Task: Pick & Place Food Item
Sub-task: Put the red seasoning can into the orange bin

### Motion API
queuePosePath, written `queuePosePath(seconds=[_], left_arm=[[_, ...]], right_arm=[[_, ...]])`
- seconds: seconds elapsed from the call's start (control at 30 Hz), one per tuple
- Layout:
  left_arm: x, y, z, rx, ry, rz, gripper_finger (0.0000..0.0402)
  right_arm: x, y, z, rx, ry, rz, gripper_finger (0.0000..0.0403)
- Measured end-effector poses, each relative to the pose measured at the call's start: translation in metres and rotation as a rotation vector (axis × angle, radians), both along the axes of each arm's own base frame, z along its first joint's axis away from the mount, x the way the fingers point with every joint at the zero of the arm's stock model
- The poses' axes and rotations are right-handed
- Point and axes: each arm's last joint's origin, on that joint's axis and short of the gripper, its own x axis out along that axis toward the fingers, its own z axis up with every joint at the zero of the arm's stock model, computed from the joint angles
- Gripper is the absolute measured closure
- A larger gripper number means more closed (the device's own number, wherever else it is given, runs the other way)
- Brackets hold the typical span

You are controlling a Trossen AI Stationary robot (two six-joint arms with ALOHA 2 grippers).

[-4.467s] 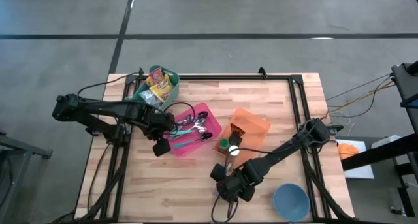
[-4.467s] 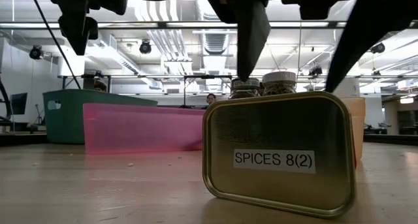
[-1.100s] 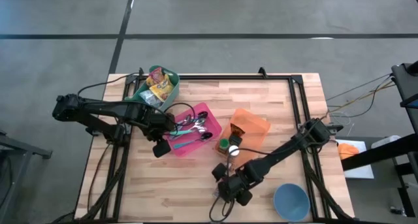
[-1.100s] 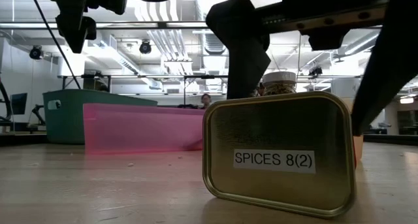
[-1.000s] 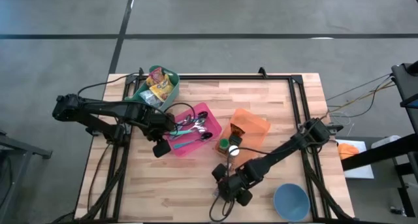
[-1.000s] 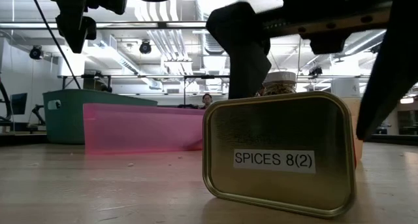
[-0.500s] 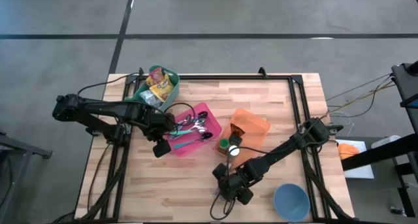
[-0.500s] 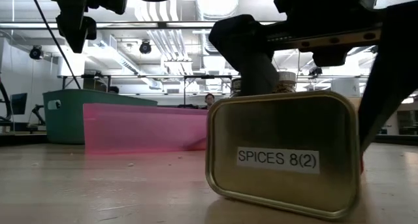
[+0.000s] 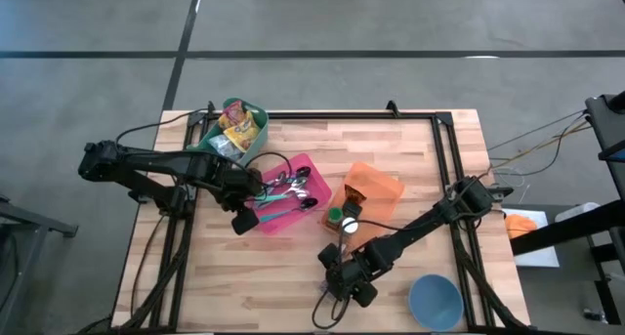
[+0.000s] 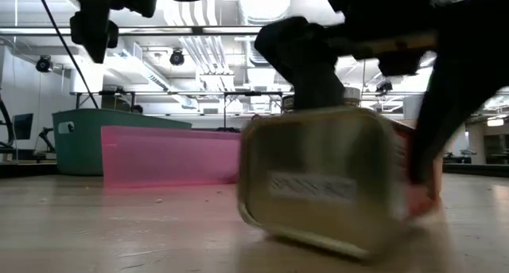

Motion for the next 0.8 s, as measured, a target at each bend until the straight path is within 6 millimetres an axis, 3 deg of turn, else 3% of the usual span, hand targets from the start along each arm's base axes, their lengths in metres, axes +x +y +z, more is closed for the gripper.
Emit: queuePosePath(seconds=[0.23, 0.4, 0.8], left_arm=[[0.013, -0.007, 0.005, -0.052, -0.132, 0.077, 0.0129], [0.025, -0.021, 0.013, -0.039, -0.289, 0.122, 0.0129], [0.028, -0.071, 0.030, 0.211, -0.648, 0.180, 0.0129]], right_arm=[[0.002, 0.007, 0.022, -0.196, -0.080, -0.095, 0.0125], [0.002, 0.015, 0.045, -0.412, -0.243, -0.245, 0.0125], [0.014, 0.015, 0.098, -0.576, -0.614, -0.651, 0.0125]])
